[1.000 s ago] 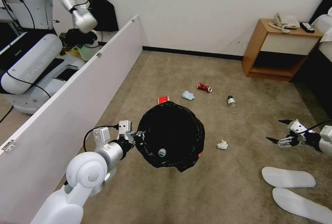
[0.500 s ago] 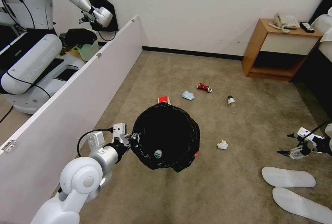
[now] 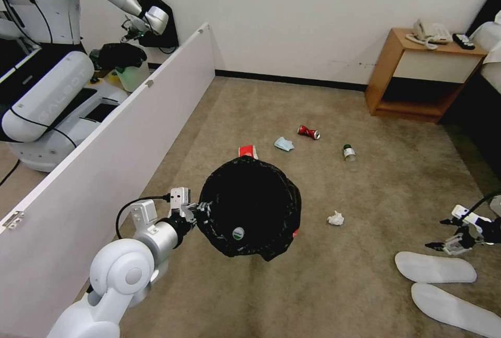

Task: Pick up the trash bin and place the garbage on the floor into it.

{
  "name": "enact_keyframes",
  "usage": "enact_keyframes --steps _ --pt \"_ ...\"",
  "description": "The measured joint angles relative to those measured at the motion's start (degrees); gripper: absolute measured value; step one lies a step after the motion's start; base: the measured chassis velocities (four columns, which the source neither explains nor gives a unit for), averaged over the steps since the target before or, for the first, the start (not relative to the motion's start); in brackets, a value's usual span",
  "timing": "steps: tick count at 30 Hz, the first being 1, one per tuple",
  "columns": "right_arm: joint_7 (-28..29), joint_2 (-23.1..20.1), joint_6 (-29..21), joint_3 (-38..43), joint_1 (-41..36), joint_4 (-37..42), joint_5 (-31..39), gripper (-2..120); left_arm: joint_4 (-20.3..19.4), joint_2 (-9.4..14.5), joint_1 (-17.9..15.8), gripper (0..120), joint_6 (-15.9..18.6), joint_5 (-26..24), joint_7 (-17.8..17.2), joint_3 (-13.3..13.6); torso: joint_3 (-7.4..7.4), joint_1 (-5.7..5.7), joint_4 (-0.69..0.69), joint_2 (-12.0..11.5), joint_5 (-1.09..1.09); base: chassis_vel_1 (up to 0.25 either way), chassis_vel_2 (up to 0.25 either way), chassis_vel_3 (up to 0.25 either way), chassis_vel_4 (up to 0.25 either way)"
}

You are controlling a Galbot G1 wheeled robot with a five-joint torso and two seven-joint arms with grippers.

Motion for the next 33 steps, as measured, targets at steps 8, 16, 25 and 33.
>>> enact_keyframes --steps 8,16,25,33 --pt "0.16 0.82 0.0 -0.29 -0.58 -1.01 -0.33 100 -0.08 0.5 -0.24 0 0.0 -0.47 0.0 -0.2 0.0 0.0 0.0 0.0 0.0 0.0 0.0 0.0 0.0" --pt "0.65 1.93 -0.54 -0.57 -1.89 -1.95 -0.97 100 0.07 0.13 0.16 0 0.0 -0.27 0.13 -0.23 0.0 0.0 0.0 0.0 0.0 0.0 0.0 0.0 0.0" --pt "2.47 3.44 -1.43 -1.02 -3.03 -2.17 -1.92 100 0.58 -0.28 0.27 0 0.0 0.18 0.26 -0.14 0.0 0.0 0.0 0.0 0.0 0.0 0.0 0.0 0.0" --pt "2.25 4.63 -2.11 -1.47 -3.64 -3.63 -4.2 100 1.42 -1.06 0.17 0 0.0 0.89 0.66 0.12 0.0 0.0 -0.01 0.0 0.0 0.0 0.0 0.0 0.0"
